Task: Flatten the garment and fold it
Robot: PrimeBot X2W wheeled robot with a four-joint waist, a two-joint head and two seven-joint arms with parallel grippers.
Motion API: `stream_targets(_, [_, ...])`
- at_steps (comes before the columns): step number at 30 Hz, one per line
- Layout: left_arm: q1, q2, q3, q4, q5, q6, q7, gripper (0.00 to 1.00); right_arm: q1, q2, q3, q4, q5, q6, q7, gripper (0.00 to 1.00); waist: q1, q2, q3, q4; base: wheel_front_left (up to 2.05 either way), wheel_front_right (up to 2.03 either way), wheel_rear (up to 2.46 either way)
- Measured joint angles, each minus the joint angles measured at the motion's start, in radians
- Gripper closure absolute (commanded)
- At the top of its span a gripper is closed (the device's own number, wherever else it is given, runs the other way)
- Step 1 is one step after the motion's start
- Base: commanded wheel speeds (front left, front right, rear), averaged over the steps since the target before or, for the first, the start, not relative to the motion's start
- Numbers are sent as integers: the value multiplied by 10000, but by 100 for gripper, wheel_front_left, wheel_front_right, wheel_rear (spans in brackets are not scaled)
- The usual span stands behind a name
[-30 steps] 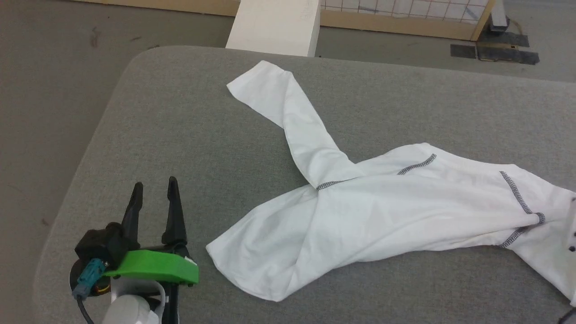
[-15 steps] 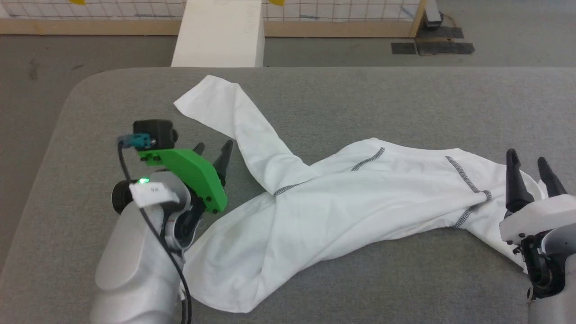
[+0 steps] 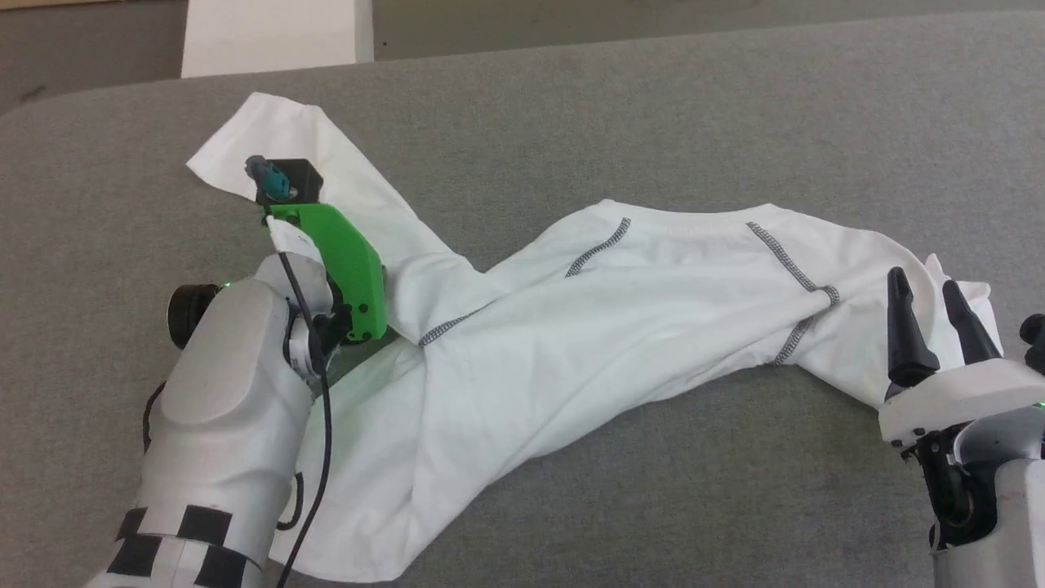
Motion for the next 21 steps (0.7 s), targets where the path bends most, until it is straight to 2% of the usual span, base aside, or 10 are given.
stream_targets(3, [-123, 23, -33, 307, 23, 82, 224, 0, 0, 0, 29, 6, 0, 0, -31, 0, 0, 0, 253, -174, 0, 0, 0])
stream_targets(4, [-209, 29, 2, 330, -2, 86, 255, 58, 0, 2, 44, 10, 0, 0, -44, 0, 0, 0, 325, -224, 0, 0, 0])
stream_targets(5, [-271, 27, 52, 318, -40, 105, 190, 100, 0, 0, 46, 15, -2, 0, -75, 0, 0, 0, 381, -256, 0, 0, 0])
stream_targets(8, [-319, -13, 355, 295, -288, 104, -370, 100, -1, -2, 105, 73, -13, 0, -115, 0, 0, 0, 497, -268, 0, 0, 0])
stream_targets(13, [-297, -343, 1383, 38, -1427, -69, -1657, 100, -5, -4, 217, 203, -94, 0, -117, 0, 0, 0, 402, -72, 0, 0, 0])
stream_targets(21, [63, -221, 2750, -1584, -2508, -376, -3254, 100, 22, 0, 412, 393, -188, 0, -96, 0, 0, 0, -177, 673, 0, 0, 0])
